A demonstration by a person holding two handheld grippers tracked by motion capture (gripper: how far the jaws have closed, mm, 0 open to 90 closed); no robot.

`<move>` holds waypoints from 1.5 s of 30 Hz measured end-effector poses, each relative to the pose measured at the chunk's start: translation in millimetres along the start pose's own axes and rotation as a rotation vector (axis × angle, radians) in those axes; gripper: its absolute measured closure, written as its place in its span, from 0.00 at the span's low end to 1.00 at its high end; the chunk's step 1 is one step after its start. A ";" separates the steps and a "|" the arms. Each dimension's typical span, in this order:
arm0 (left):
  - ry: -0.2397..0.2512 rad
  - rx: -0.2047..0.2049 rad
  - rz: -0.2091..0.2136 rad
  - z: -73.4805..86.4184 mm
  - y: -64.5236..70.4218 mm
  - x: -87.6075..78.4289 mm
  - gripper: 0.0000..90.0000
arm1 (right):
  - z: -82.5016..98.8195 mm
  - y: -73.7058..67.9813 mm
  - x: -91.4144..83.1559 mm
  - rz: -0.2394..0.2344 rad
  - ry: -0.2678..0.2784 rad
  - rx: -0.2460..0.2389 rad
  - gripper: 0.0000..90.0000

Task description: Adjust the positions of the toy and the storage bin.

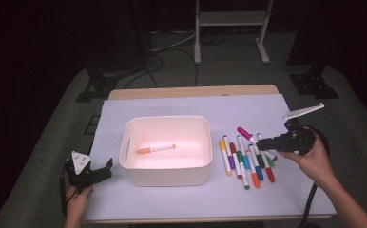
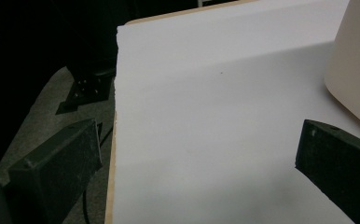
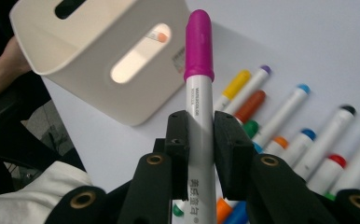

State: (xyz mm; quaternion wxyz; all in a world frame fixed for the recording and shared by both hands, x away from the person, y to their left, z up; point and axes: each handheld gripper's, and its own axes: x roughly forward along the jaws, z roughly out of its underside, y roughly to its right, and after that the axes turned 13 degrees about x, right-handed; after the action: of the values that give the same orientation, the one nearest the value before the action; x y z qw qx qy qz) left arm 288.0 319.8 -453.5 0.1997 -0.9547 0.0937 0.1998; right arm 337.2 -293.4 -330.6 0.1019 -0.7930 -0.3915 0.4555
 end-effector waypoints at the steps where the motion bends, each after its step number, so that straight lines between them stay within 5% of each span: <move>1: -0.002 0.000 0.002 -0.1 -0.2 -0.2 0.00 | -3.0 -5.5 0.7 -0.007 -0.002 -0.007 0.84; 24: 0.002 -0.001 0.009 -0.1 0.2 -0.6 0.00 | -70.5 -110.5 47.0 -0.185 -0.101 -0.230 0.84; 45: -0.001 0.000 0.017 -0.1 -0.6 -0.6 0.00 | -89.6 -157.2 115.5 -0.278 -0.241 -0.342 0.84</move>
State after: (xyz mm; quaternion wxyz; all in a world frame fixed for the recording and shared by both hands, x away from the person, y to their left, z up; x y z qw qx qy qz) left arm 287.7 320.4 -453.0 0.1979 -0.9538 0.1017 0.2018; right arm 358.2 -87.8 -272.8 -0.0196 -0.6772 -0.5773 0.4558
